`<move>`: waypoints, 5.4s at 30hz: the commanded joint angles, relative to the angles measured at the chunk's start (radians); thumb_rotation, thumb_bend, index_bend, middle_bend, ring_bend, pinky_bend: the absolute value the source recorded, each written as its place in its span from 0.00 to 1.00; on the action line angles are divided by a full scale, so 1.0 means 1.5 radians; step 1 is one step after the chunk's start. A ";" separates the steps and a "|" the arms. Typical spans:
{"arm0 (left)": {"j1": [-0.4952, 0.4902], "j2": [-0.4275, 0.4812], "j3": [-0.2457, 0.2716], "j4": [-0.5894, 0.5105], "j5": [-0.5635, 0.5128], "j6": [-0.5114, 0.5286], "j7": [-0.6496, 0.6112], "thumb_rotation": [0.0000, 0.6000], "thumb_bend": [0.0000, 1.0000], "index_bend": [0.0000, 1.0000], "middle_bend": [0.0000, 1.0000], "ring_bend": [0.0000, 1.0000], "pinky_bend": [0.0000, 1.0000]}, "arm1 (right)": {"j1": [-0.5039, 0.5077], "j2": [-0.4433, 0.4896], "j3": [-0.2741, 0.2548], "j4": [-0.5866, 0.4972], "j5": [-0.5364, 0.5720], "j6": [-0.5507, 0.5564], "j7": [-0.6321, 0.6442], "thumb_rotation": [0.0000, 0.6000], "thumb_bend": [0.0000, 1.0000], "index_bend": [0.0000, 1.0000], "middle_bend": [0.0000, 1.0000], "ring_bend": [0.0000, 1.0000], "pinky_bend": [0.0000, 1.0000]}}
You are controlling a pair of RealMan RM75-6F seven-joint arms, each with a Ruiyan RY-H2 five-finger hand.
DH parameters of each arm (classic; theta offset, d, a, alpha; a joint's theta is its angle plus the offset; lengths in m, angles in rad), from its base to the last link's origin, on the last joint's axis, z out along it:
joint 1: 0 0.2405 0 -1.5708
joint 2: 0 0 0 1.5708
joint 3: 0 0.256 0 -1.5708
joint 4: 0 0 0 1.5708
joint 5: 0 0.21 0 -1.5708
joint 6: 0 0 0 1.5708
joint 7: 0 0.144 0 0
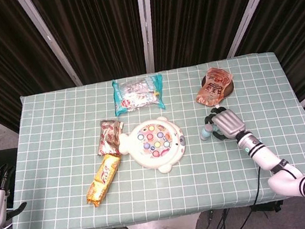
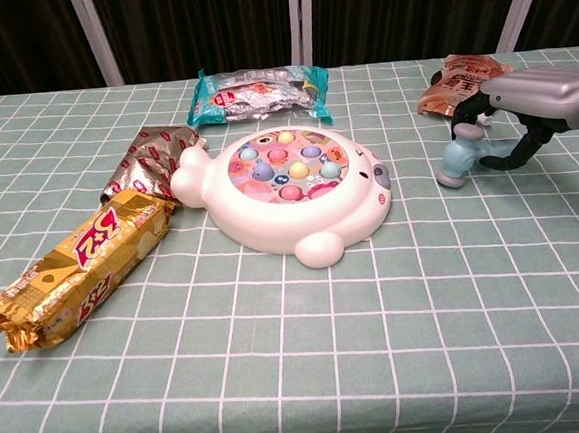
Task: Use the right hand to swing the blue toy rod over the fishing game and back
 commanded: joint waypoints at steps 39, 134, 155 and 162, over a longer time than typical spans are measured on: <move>0.009 0.010 0.002 -0.008 0.004 0.012 0.004 1.00 0.02 0.11 0.07 0.00 0.00 | -0.006 -0.057 -0.035 0.118 -0.038 0.065 0.157 1.00 0.36 0.54 0.51 0.31 0.38; 0.024 0.000 0.007 0.025 0.013 0.020 -0.038 1.00 0.02 0.11 0.07 0.00 0.00 | 0.291 -0.033 0.060 -0.168 0.160 -0.130 -0.337 1.00 0.57 0.73 0.67 0.51 0.64; 0.023 -0.001 0.008 0.020 0.022 0.023 -0.032 1.00 0.02 0.11 0.07 0.00 0.00 | 0.151 0.112 0.005 -0.253 0.172 0.007 -0.273 1.00 0.57 0.74 0.67 0.51 0.64; 0.017 0.003 0.008 0.006 0.024 0.016 -0.015 1.00 0.02 0.11 0.07 0.00 0.00 | 0.081 0.078 -0.034 -0.148 0.131 0.029 -0.139 1.00 0.57 0.73 0.66 0.51 0.62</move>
